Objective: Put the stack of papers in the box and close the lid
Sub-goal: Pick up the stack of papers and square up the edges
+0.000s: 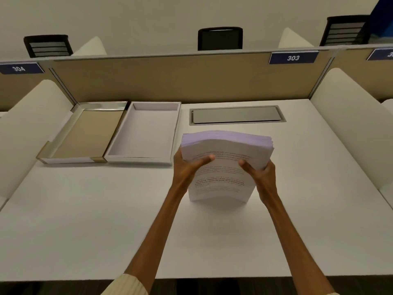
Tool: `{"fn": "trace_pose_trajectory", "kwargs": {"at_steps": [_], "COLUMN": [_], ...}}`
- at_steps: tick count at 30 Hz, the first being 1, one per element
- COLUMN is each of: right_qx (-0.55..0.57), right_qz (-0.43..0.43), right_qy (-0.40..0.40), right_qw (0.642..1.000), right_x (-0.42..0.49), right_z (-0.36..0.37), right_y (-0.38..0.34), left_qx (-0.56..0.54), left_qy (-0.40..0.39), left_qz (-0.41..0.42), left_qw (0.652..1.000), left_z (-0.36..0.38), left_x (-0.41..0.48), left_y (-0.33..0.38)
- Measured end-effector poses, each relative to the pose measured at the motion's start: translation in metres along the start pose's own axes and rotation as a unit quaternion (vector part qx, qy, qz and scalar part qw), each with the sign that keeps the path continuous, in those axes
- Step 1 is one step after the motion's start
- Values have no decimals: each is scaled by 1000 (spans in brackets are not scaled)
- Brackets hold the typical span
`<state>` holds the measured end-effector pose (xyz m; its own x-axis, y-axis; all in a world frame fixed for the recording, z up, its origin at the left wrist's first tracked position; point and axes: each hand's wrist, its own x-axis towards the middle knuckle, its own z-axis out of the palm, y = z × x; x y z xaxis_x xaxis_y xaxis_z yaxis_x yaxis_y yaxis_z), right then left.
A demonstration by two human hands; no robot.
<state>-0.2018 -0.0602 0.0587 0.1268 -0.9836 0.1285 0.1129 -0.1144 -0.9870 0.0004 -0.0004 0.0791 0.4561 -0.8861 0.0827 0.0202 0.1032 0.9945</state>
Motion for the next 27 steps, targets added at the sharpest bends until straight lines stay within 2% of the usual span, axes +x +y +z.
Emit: {"fn": "trace_pose_trajectory", "kwargs": {"at_steps": [2,5,7,10,14,17,20,22,27], "right_qx": [26,32,26,15,25,7,-13,-21,-9], "right_qz": [-26,-64,-73,-74,-94,-51,18,51,75], "right_qy": [23,87,121,112,40,1,-5,1,32], "right_qw": [999,994,990,991,994,999,1000,998,997], "right_x": [7,17,20,22,23,19,8,0,2], "right_z": [5,18,24,24,13,4,0,1,10], "right_y": [-13,-28,-31,-32,-28,-11,24,42,44], "left_qx": [-22,25,36,30,18,18,15,55,85], "left_qy": [48,114,131,119,92,58,18,9,27], "left_qz": [21,47,55,58,53,74,25,-5,-29], "left_qw": [998,992,989,991,994,995,999,998,996], "left_z": [5,16,20,20,16,7,1,-3,-5], "left_x": [6,16,18,20,19,17,8,1,4], "left_y": [11,20,20,19,15,2,-35,-63,-79]}}
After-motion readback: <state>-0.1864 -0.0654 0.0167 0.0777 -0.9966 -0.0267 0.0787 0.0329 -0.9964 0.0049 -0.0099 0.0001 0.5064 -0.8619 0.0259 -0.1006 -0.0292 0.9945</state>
